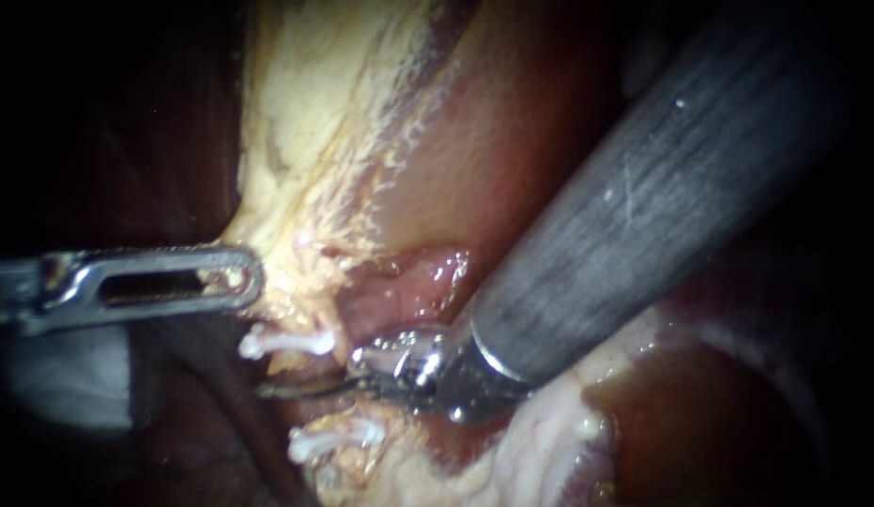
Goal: Go back from the cut left tube
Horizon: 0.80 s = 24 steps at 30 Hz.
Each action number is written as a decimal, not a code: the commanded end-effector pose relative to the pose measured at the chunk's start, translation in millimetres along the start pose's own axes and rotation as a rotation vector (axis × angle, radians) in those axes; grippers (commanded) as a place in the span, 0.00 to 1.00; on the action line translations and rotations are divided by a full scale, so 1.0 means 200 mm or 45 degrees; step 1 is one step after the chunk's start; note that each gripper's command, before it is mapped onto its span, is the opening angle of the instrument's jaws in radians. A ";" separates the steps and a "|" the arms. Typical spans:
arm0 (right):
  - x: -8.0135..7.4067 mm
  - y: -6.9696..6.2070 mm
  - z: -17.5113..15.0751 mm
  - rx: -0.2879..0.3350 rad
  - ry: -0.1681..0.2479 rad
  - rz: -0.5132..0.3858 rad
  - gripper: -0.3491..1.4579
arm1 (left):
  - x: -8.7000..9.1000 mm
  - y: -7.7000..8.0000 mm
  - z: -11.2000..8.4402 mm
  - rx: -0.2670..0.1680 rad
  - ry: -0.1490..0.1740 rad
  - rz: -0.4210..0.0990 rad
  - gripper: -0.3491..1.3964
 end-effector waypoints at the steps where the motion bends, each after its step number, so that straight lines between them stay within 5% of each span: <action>1: 0.000 0.000 0.000 0.000 -0.001 -0.001 0.00 | 0.000 0.000 0.000 0.001 0.000 0.000 0.00; 10: 0.000 -0.001 0.000 0.001 -0.001 -0.002 0.00 | 0.000 0.000 0.000 0.001 0.000 0.000 0.00; 11: 0.000 -0.001 0.000 0.001 -0.002 -0.003 0.06 | 0.000 0.000 0.000 0.001 0.000 0.000 0.00; 13: 0.000 -0.002 0.001 0.000 -0.005 -0.003 0.32 | 0.000 0.000 0.000 0.001 0.000 0.001 0.00; 17: 0.000 -0.003 0.001 0.000 -0.005 -0.003 0.53 | 0.000 0.001 0.000 0.001 0.001 0.001 0.00; 24: 0.000 -0.003 0.001 0.002 -0.002 -0.004 0.64 | 0.000 0.001 0.000 0.001 0.001 0.001 0.00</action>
